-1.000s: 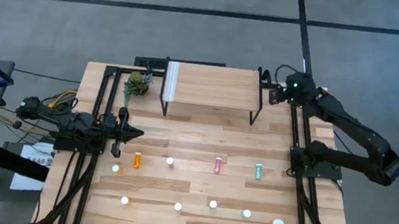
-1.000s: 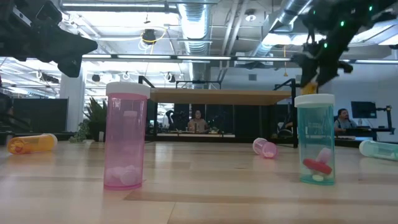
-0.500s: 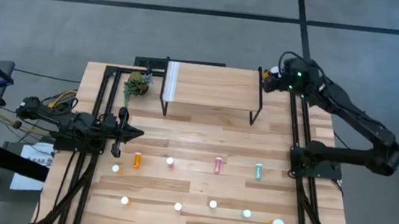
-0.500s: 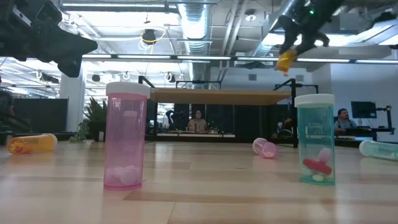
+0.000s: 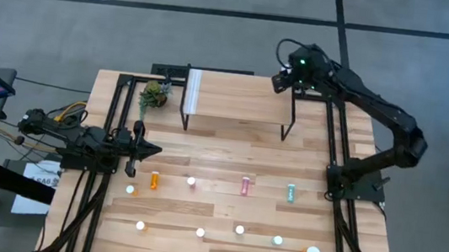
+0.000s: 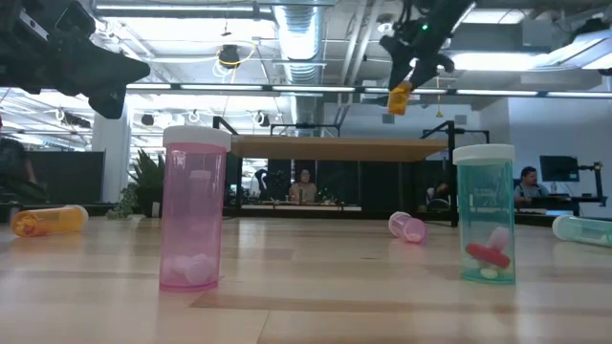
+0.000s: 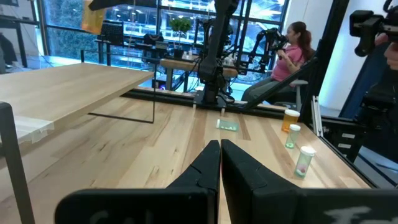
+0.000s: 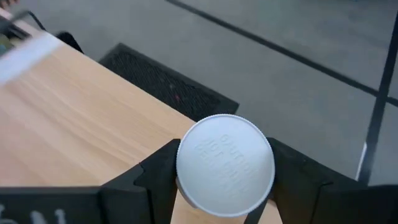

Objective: Pick and place medicine bottles onto shelf by color
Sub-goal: Put the top large orange pill bottle on the shelf

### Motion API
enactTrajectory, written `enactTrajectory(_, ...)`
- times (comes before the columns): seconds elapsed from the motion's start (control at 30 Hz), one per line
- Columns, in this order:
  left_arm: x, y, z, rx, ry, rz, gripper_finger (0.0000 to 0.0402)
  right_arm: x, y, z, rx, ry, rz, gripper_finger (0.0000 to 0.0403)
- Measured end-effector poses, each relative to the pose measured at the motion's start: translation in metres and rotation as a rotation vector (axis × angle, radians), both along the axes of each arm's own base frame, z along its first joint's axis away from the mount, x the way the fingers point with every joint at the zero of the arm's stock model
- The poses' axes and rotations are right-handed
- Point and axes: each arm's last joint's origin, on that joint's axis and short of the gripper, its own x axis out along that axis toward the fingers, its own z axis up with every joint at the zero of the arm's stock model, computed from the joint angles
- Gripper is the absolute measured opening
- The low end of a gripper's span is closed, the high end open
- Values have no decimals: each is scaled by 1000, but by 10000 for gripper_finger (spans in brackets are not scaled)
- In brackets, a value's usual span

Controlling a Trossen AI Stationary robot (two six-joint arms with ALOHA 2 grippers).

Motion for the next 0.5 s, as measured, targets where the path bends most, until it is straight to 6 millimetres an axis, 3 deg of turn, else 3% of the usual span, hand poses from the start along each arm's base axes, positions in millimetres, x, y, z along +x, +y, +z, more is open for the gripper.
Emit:
enactTrajectory(0.27,0,0,0,0,0,0,0,15,-18,-28,63,106,-3,228)
enactTrajectory(0.5,0,0,0,0,0,0,0,22,-25,-41,81,134,-4,227)
